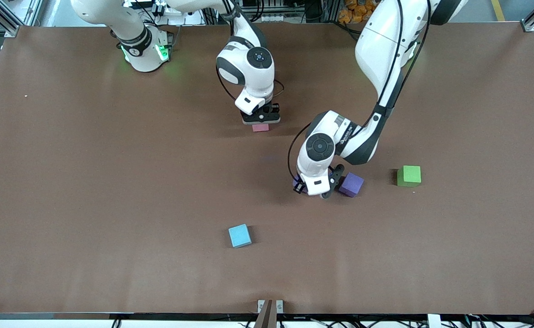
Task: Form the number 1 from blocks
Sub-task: 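Grasp the purple cube with the left gripper while the right gripper places pink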
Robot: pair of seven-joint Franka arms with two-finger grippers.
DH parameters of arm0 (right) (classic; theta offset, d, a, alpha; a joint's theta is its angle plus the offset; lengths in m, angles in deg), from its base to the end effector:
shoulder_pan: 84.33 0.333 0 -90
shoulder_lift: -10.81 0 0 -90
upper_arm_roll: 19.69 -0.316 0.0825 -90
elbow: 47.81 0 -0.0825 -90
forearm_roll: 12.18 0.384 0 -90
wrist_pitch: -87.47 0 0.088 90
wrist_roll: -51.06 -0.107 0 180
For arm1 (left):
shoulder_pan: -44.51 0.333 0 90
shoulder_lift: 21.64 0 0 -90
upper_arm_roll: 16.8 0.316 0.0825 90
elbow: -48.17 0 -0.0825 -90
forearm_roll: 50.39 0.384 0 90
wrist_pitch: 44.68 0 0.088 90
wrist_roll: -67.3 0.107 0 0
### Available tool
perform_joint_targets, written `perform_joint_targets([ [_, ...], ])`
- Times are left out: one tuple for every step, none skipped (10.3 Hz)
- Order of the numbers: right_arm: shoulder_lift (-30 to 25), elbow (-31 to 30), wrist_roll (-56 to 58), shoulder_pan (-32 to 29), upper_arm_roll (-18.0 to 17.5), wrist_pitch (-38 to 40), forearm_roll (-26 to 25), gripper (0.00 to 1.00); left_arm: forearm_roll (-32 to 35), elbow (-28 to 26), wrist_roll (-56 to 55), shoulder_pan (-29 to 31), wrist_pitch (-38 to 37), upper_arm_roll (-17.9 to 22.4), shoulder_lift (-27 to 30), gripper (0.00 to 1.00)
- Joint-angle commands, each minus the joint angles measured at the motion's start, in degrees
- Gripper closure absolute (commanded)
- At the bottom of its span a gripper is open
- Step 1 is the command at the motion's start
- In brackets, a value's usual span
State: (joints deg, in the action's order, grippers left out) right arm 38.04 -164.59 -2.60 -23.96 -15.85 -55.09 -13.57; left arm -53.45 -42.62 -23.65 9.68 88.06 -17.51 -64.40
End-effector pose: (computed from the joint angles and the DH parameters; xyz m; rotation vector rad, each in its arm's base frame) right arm 0.3280 0.4973 0.2054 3.0931 0.1185 0.0357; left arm 0.5671 -0.4049 0.1960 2.7434 1.5110 -0.0763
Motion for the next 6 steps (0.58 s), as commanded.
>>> perform_joint_targets([
  [-2.79, -1.69, -1.88, 0.19, 0.11, -0.27, 0.51, 0.00, -1.33, 0.52, 2.71, -0.33, 0.06, -0.26, 0.39, 1.00],
  [-4.98, -2.82, -1.88, -0.51, 0.11, -0.35, 0.43, 0.00, -1.33, 0.78, 4.01, -0.42, 0.06, -0.35, 0.40, 1.00],
  [-7.87, -4.40, -1.88, -2.09, 0.11, -0.27, 0.43, 0.00, -1.33, 0.79, 5.94, -0.51, 0.06, -0.35, 0.57, 1.00],
  [-11.29, -6.67, -1.71, -3.23, 0.11, -0.27, 0.43, 0.00, -0.90, 0.79, 7.79, -1.38, 0.06, -0.78, 1.18, 1.00],
  [-15.33, -9.22, -1.01, -4.99, 0.11, 0.08, 0.34, 0.00, -0.72, 0.70, 9.46, -1.74, 0.06, -1.74, 1.71, 1.00],
  [-18.76, -11.51, -0.48, -6.83, 0.11, 0.52, 0.16, 0.00, -0.54, 0.61, 10.52, -2.18, 0.06, -2.97, 2.32, 1.00],
])
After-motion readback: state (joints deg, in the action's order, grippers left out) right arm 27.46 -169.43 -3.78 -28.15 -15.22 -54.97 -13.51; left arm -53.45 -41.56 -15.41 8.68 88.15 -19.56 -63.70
